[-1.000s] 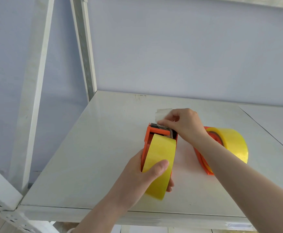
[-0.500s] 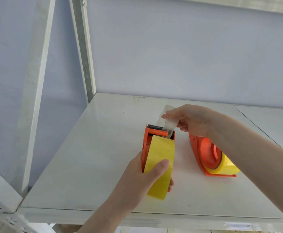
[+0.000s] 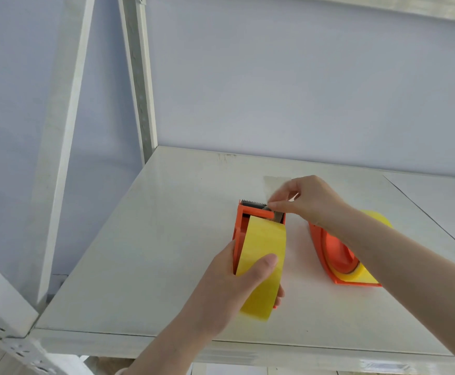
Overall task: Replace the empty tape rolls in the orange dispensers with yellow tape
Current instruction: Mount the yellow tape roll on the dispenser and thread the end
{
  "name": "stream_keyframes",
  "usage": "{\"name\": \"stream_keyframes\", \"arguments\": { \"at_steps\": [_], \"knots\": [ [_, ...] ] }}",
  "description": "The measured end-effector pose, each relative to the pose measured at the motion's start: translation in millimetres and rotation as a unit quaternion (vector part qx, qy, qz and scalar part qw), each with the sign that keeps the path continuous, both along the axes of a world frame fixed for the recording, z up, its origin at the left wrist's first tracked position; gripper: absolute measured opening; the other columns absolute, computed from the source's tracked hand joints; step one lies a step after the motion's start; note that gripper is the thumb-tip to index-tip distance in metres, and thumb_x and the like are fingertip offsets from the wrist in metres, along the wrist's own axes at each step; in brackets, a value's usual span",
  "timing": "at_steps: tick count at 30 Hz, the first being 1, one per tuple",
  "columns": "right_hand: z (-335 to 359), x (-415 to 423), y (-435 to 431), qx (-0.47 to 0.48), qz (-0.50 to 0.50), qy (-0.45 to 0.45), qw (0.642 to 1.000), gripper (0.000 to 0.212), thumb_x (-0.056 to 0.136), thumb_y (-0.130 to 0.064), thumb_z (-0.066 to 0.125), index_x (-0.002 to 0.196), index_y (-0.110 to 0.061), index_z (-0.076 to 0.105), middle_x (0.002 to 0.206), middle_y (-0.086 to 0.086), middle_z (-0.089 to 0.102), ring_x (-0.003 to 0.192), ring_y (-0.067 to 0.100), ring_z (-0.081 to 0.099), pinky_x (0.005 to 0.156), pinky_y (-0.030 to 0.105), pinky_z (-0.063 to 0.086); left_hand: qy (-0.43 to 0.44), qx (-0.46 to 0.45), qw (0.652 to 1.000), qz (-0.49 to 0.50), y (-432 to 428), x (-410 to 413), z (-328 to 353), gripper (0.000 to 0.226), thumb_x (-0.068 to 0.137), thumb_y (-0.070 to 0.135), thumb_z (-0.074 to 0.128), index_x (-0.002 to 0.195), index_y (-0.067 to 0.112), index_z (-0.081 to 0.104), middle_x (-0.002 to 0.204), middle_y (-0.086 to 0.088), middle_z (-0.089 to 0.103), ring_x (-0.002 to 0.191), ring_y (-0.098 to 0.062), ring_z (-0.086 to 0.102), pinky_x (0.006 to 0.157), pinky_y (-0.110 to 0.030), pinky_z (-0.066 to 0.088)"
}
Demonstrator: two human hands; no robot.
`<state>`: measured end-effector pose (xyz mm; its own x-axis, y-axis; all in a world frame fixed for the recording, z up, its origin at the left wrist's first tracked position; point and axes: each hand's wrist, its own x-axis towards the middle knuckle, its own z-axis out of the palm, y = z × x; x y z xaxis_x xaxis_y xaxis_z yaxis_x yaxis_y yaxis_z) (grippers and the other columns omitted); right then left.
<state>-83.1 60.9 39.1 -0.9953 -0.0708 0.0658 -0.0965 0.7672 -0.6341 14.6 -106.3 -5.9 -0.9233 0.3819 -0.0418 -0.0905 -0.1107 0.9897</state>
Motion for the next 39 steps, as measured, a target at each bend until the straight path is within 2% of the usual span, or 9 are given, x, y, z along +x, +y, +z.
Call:
{"name": "stream_keyframes", "arguments": {
  "at_steps": [4,8,12,16,22,25,29,33,39],
  "knots": [
    [-10,-4,-9,-0.051,-0.005,0.026,0.998,0.006,0.073,-0.024,0.074,0.071,-0.025,0.069,0.075,-0.006,0.066,0.068,0.0,0.05,0.063,0.016,0.038,-0.007,-0.008,1.0,-0.007,-1,-1,-2,0.04,0.077,0.047,0.059,0.102,0.016,0.055,0.067,-0.002,0.072,0.06,-0.011,0.068,0.057,-0.018,0.052],
    [-4,-7,-14,-0.136,-0.008,-0.069,0.988,0.008,0.074,-0.025,0.073,0.077,-0.019,0.068,0.088,0.0,0.068,0.077,0.008,0.054,0.067,0.019,0.041,0.001,-0.013,1.0,-0.01,-3,0,-5,0.034,0.075,0.042,0.054,0.101,0.02,0.055,0.068,0.0,0.072,0.062,-0.011,0.069,0.058,-0.017,0.052],
    [22,-25,-9,-0.236,-0.097,-0.161,0.954,0.013,0.083,-0.027,0.059,0.072,-0.019,0.061,0.067,-0.006,0.052,0.059,0.009,0.038,0.052,0.02,0.028,-0.003,-0.008,1.0,-0.001,-2,0,-4,0.036,0.074,0.042,0.056,0.101,0.018,0.056,0.067,-0.002,0.072,0.059,-0.012,0.068,0.057,-0.019,0.052],
    [48,-36,11,-0.116,-0.137,-0.066,0.982,0.021,0.082,-0.016,0.06,0.101,-0.008,0.064,0.095,0.002,0.059,0.093,0.02,0.05,0.078,0.026,0.041,-0.016,0.003,1.0,0.008,-2,0,-1,0.042,0.072,0.043,0.057,0.103,0.015,0.057,0.067,-0.004,0.071,0.058,-0.016,0.067,0.057,-0.024,0.053],
    [28,-26,30,0.095,-0.013,0.022,0.995,0.063,0.074,-0.011,0.072,0.13,-0.024,0.048,0.124,0.006,0.056,0.123,0.027,0.034,0.097,0.036,0.037,-0.011,0.014,1.0,0.022,-5,-5,10,0.04,0.075,0.042,0.062,0.098,0.01,0.059,0.064,-0.004,0.07,0.056,-0.019,0.066,0.056,-0.026,0.052],
    [19,-28,29,0.168,0.036,0.097,0.98,0.07,0.072,-0.014,0.074,0.134,-0.027,0.044,0.134,0.005,0.047,0.124,0.027,0.028,0.099,0.023,0.024,0.01,0.012,1.0,0.025,-7,-8,22,0.036,0.074,0.042,0.059,0.095,0.012,0.06,0.063,-0.004,0.07,0.056,-0.018,0.066,0.057,-0.027,0.051],
    [23,-36,24,0.146,0.073,0.179,0.97,0.071,0.071,-0.005,0.071,0.134,-0.026,0.045,0.136,-0.001,0.048,0.124,0.024,0.029,0.102,0.03,0.031,0.051,0.008,0.998,0.02,-13,-12,41,0.03,0.072,0.044,0.054,0.083,0.017,0.06,0.061,-0.003,0.069,0.057,-0.019,0.065,0.058,-0.027,0.051],
    [34,-49,27,0.103,0.088,0.232,0.963,0.067,0.071,-0.007,0.073,0.13,-0.026,0.05,0.118,-0.012,0.052,0.116,0.017,0.033,0.098,0.032,0.038,0.076,0.016,0.997,0.013,-20,-16,60,0.027,0.072,0.041,0.054,0.075,0.015,0.06,0.059,-0.005,0.068,0.054,-0.018,0.064,0.056,-0.026,0.051],
    [47,-59,19,0.06,0.078,0.253,0.962,0.049,0.074,-0.006,0.071,0.119,-0.02,0.062,0.107,-0.01,0.055,0.107,0.009,0.039,0.076,0.002,0.033,0.107,0.016,0.994,-0.002,-24,-20,84,0.03,0.075,0.039,0.052,0.078,0.011,0.06,0.058,-0.004,0.068,0.049,-0.016,0.063,0.053,-0.024,0.05]
  ]
}}
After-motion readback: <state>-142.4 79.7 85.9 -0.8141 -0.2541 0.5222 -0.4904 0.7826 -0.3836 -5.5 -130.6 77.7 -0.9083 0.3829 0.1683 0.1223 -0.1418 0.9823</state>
